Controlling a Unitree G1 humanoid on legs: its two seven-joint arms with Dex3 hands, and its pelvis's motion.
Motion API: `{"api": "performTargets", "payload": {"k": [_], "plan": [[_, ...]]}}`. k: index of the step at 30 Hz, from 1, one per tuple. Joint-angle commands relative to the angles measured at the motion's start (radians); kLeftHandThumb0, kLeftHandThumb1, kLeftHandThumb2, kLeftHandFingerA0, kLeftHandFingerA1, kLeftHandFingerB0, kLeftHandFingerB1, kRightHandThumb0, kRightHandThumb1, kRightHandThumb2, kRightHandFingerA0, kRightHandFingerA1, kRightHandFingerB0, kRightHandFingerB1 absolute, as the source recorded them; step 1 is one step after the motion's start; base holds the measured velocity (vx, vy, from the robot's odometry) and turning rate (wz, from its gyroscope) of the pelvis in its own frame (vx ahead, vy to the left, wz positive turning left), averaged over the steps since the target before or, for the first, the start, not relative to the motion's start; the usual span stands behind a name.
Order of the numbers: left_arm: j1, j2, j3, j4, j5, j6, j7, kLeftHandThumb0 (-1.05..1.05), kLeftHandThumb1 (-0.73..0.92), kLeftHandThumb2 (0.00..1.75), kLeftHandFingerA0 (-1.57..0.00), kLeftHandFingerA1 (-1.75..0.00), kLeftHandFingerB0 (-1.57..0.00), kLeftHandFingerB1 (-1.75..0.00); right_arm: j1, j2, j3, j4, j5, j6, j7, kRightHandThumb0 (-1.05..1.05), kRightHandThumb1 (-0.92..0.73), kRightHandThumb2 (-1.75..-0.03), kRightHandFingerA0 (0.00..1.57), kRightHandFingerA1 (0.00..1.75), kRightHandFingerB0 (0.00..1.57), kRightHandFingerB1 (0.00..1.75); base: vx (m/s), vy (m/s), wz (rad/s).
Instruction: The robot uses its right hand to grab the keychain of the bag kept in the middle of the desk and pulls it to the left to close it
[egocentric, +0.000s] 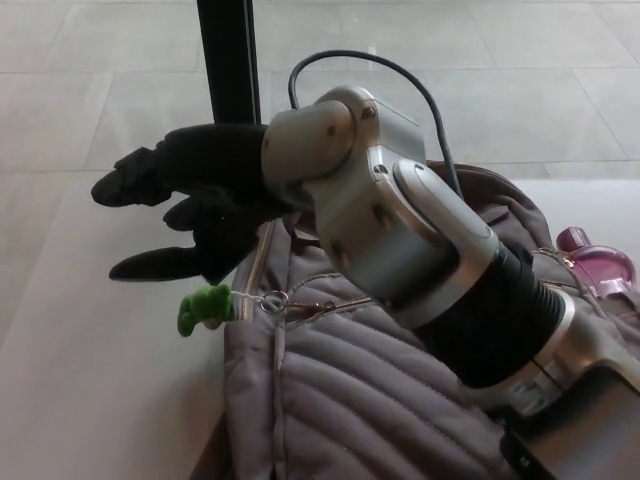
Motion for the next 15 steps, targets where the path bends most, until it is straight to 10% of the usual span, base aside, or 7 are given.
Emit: {"api": "performTargets", "payload": {"k": [1,2,4,5,7,11,15], "plan": [[-0.02,-0.03,0.131,-0.157,-0.177,-0.132,-0.167,-1.05,0.79,1.38,-0.66,-1.13,-0.39,-0.94,0.774,-0.919,-1.594,-0.074,0.133,-0.074,-0.016,-0.84,-0.84,-0.66,0.43,0.39,0.3,0.31,0.0,0.0,0.0],[-0.019,-0.028,0.128,-0.161,-0.172,-0.139,-0.176,-1.05,0.92,0.86,-0.61,-1.1,-0.34,-1.02,0.772,-0.915,-1.589,-0.079,0.144,-0.073,-0.011,-0.83,-0.85,-0.66,0.41,0.39,0.28,0.31,0.0,0.0,0.14],[0.004,-0.036,0.115,-0.23,-0.175,-0.149,-0.211,-1.05,0.74,1.34,-0.71,-1.03,-0.41,-0.92,0.755,-0.909,-1.559,-0.097,0.153,-0.066,-0.006,-0.83,-0.86,-0.66,0.4,0.38,0.28,0.3,0.0,0.0,0.0],[0.001,-0.038,0.11,-0.243,-0.173,-0.145,-0.217,-1.05,0.92,0.76,-0.68,-1.04,-0.44,-0.96,0.739,-0.914,-1.544,-0.09,0.158,-0.06,-0.017,-0.81,-0.86,-0.66,0.41,0.38,0.28,0.3,0.0,0.0,0.0],[0.033,-0.051,0.09,-0.358,-0.192,-0.129,-0.277,-1.03,0.64,1.25,-0.69,-0.96,-0.47,-0.85,0.716,-0.927,-1.511,-0.07,0.172,-0.075,-0.036,-0.81,-0.66,-0.99,0.31,0.5,0.19,0.42,0.0,0.0,0.0],[0.066,-0.069,0.056,-0.489,-0.208,-0.123,-0.347,-1.05,0.84,0.66,-0.68,-0.87,-0.53,-0.79,0.683,-0.967,-1.492,-0.052,0.186,-0.061,-0.039,-0.8,-0.83,-0.66,0.41,0.41,0.29,0.31,0.0,0.0,0.0],[0.084,-0.07,0.029,-0.562,-0.207,-0.141,-0.401,-1.05,0.83,0.67,-0.71,-0.78,-0.54,-0.71,0.666,-1.0,-1.473,-0.007,0.201,-0.081,-0.085,-0.83,-0.8,-0.65,0.49,0.39,0.35,0.32,0.0,0.0,0.0]]}}
